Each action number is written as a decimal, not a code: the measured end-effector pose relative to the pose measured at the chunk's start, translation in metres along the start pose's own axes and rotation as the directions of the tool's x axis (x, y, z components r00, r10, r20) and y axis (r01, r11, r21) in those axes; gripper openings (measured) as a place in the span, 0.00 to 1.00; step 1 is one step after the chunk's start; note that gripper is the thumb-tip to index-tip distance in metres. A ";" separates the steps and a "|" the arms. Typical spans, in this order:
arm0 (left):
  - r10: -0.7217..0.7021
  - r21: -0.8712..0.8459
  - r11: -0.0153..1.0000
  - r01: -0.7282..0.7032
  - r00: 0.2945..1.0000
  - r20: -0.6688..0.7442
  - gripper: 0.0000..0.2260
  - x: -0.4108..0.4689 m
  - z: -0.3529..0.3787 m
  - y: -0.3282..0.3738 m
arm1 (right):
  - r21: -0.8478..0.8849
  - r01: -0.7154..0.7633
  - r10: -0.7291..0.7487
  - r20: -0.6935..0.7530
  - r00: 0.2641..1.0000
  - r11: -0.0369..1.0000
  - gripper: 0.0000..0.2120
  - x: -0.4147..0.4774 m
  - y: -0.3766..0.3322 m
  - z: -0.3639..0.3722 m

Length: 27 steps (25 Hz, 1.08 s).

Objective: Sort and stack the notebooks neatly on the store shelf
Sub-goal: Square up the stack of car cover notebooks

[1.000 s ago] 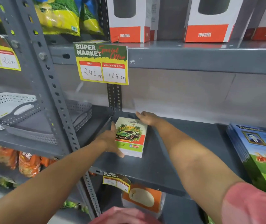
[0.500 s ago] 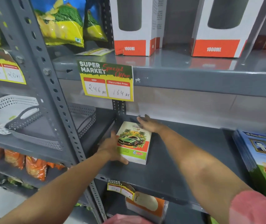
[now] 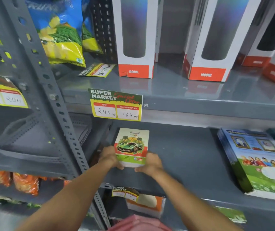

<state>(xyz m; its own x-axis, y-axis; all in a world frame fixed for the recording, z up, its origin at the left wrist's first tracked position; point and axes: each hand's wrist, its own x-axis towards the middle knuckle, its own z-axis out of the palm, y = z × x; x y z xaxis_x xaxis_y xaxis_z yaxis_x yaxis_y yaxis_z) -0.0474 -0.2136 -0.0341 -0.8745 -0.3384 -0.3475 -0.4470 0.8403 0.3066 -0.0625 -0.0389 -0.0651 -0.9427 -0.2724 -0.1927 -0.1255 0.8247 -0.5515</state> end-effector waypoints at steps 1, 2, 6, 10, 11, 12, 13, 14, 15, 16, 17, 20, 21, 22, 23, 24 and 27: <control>-0.008 -0.013 1.000 0.008 1.000 -0.005 0.31 0.000 0.000 -0.001 | 0.028 -0.018 0.018 -0.029 0.999 0.999 0.24 -0.001 -0.001 0.002; -0.011 -0.019 1.000 0.011 1.000 -0.011 0.30 0.000 0.000 -0.001 | 0.041 -0.035 0.037 -0.039 0.999 0.999 0.23 -0.002 -0.001 0.002; -0.010 -0.001 1.000 0.010 0.999 -0.038 0.31 -0.002 -0.001 -0.003 | 0.012 -0.078 0.078 -0.047 0.996 0.997 0.23 -0.002 -0.001 0.005; 0.007 -0.002 1.000 -0.007 0.998 -0.068 0.31 -0.008 0.005 -0.005 | 0.027 -0.106 0.107 -0.022 0.994 0.994 0.25 -0.004 0.000 0.003; 0.016 0.002 1.000 -0.016 0.998 -0.066 0.32 -0.011 0.007 -0.004 | 0.023 -0.115 0.115 -0.010 0.993 0.993 0.28 -0.007 0.001 0.002; 0.021 0.005 1.000 -0.020 0.998 -0.067 0.35 -0.014 0.008 -0.002 | 0.034 -0.130 0.130 0.001 0.992 0.991 0.31 -0.013 0.003 0.000; 0.014 -0.001 1.000 -0.014 0.997 -0.071 0.39 -0.019 0.010 0.000 | 0.050 -0.143 0.142 0.012 0.990 0.988 0.34 -0.020 0.007 -0.003; 0.000 -0.012 1.000 -0.001 0.997 -0.082 0.42 -0.024 0.011 0.003 | 0.057 -0.148 0.147 0.016 0.989 0.987 0.37 -0.027 0.012 -0.007; -0.008 -0.019 1.000 0.006 0.995 -0.102 0.43 -0.030 0.011 0.005 | 0.050 -0.145 0.144 0.018 0.989 0.988 0.39 -0.033 0.017 -0.010; -0.001 -0.009 1.000 0.000 0.992 -0.129 0.44 -0.038 0.013 0.007 | 0.036 -0.142 0.142 0.014 0.990 0.989 0.41 -0.044 0.024 -0.014; 0.014 0.016 1.000 -0.012 0.987 -0.158 0.45 -0.045 0.015 0.009 | 0.021 -0.142 0.141 0.007 0.990 0.990 0.41 -0.054 0.032 -0.019; 0.079 0.097 0.993 -0.060 0.975 -0.210 0.46 -0.072 0.020 0.019 | -0.015 -0.135 0.135 -0.009 0.991 0.991 0.37 -0.088 0.054 -0.033; 0.095 0.101 0.992 -0.073 0.971 -0.222 0.44 -0.083 0.023 0.023 | -0.030 -0.127 0.126 -0.011 0.992 0.992 0.36 -0.101 0.062 -0.038; 0.106 0.104 0.991 -0.084 0.967 -0.232 0.43 -0.095 0.027 0.028 | -0.047 -0.117 0.116 -0.015 0.993 0.992 0.35 -0.115 0.070 -0.044; 0.115 0.108 0.990 -0.092 0.967 -0.228 0.41 -0.105 0.032 0.032 | -0.064 -0.113 0.113 -0.016 0.994 0.991 0.35 -0.127 0.078 -0.048; 0.129 0.115 0.988 -0.106 0.968 -0.216 0.39 -0.115 0.037 0.036 | -0.076 -0.115 0.113 -0.019 0.993 0.991 0.34 -0.137 0.085 -0.052; 0.212 0.156 0.970 -0.184 0.960 -0.185 0.36 -0.138 0.055 0.052 | -0.107 -0.125 0.122 -0.039 0.992 0.986 0.32 -0.159 0.104 -0.065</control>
<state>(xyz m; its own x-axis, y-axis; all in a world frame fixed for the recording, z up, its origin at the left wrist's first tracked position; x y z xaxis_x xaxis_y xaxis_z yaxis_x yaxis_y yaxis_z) 0.0606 -0.1001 -0.0187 -0.9688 -0.2250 -0.1041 -0.2432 0.9439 0.2233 0.0546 0.1225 -0.0391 -0.9622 -0.1507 -0.2267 -0.0391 0.9006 -0.4330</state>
